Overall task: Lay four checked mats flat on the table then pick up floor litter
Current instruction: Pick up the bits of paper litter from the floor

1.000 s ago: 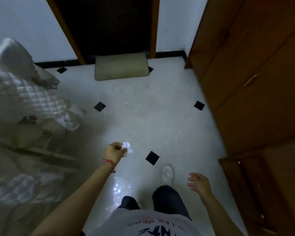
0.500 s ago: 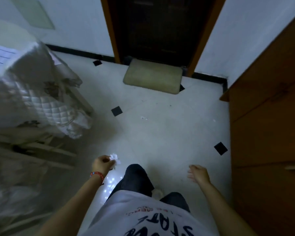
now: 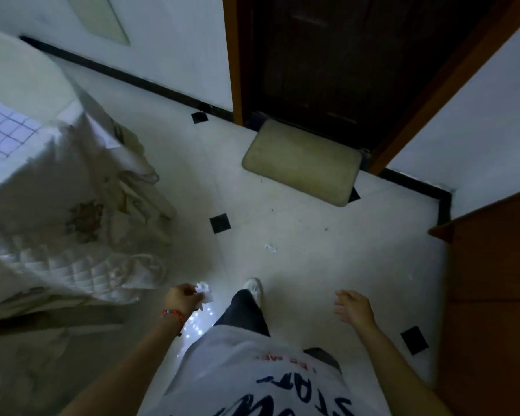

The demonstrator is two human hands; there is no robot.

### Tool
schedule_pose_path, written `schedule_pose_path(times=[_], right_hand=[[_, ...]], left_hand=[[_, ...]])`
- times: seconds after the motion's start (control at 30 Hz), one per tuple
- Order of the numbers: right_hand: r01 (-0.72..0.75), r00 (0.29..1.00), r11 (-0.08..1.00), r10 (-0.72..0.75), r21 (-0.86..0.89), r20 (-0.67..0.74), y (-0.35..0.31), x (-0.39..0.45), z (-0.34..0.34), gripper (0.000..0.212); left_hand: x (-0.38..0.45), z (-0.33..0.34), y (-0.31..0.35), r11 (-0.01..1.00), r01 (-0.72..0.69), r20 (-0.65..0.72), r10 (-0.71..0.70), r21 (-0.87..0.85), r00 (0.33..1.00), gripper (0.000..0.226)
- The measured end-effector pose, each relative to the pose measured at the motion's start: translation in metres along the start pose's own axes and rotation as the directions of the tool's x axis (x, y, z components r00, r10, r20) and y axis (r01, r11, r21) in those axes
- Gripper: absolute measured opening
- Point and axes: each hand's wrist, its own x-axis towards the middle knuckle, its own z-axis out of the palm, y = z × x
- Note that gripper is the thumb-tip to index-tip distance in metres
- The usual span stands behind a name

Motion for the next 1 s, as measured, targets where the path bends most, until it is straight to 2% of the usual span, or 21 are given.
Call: schedule_pose_path(times=[0.07, 0.13, 0.23, 0.37, 0.5, 0.77, 0.93, 1.0], right_hand=[[-0.007, 1.000, 1.000, 0.008, -0.015, 0.013, -0.022, 0.019, 0.004, 0.014], [-0.012, 1.000, 0.999, 0.013, -0.039, 0.023, -0.043, 0.035, 0.008, 0.013], [-0.030, 0.998, 0.993, 0.037, -0.114, 0.057, -0.067, 0.054, 0.019, 0.016], [-0.058, 0.989, 0.976, 0.085, -0.208, 0.120, -0.089, 0.090, 0.039, 0.018], [-0.030, 0.981, 0.941, 0.092, -0.337, 0.171, -0.108, 0.140, 0.067, 0.023], [0.118, 0.952, 0.803, 0.076, -0.584, 0.298, -0.113, 0.288, 0.156, 0.029], [0.273, 0.935, 0.638, 0.001, -0.720, 0.355, -0.087, 0.391, 0.225, 0.029], [0.308, 0.930, 0.605, -0.027, -0.734, 0.367, -0.066, 0.431, 0.251, 0.031]], left_hand=[[0.026, 0.000, 0.052, 0.996, -0.082, 0.019, 0.082, 0.026, 0.996, 0.026], [0.052, 0.000, 0.098, 0.990, -0.139, 0.010, 0.139, 0.017, 0.990, 0.009], [0.084, 0.004, 0.149, 0.983, -0.181, -0.015, 0.180, -0.025, 0.984, 0.018], [0.121, 0.019, 0.175, 0.985, -0.170, -0.028, 0.169, -0.031, 0.985, 0.017], [0.145, 0.040, 0.160, 0.997, -0.008, -0.042, 0.005, -0.074, 0.999, 0.010], [0.207, 0.118, 0.059, 0.961, 0.266, -0.029, -0.269, -0.068, 0.963, 0.009], [0.271, 0.175, 0.010, 0.948, 0.309, -0.029, -0.312, -0.075, 0.950, 0.013], [0.301, 0.198, -0.009, 0.953, 0.295, -0.023, -0.297, -0.068, 0.955, 0.016]])
